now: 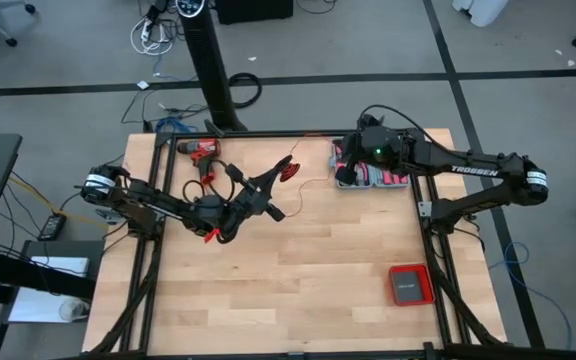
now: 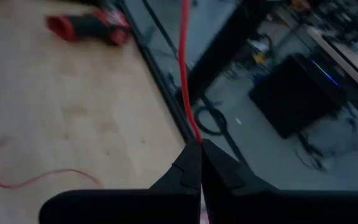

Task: Coil cords
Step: Coil the red wire on the black spool

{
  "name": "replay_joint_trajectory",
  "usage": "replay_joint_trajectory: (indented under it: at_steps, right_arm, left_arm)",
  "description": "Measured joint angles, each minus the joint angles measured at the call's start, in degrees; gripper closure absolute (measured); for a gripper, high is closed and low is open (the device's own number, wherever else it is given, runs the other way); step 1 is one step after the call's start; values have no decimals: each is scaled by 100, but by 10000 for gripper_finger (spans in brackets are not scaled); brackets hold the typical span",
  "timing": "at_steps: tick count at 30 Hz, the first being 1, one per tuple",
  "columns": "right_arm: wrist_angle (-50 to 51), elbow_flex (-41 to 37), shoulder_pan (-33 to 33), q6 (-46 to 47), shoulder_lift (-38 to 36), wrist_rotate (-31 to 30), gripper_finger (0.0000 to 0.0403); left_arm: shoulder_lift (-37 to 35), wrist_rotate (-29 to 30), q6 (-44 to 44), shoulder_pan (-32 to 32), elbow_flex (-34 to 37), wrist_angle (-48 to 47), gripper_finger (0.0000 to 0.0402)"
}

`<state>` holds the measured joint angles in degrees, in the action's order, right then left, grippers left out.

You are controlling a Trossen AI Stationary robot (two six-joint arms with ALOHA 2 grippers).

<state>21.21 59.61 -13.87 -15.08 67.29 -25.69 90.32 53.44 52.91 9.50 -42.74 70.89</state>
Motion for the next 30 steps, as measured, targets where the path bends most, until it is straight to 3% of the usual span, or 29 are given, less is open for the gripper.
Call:
replay_joint_trajectory:
  at_steps: [9, 15, 23, 30]
  right_arm:
    - [168, 0, 592, 174, 0, 40, 403]
    - [-800, 0, 1228, -153, 74, 1003, 403]
    - [-1679, 0, 1639, -589, 667, 1477, 403]
    - [-2261, 0, 1639, -874, 1256, 1494, 403]
  left_arm:
    - [0, 588, 208, -81, 0, -124, 401]
    - [-4, 783, -3, -303, 2, -484, 401]
    - [-2, 667, -845, -436, 2, -445, 401]
    - [-2, 37, -1870, -424, 0, -237, 401]
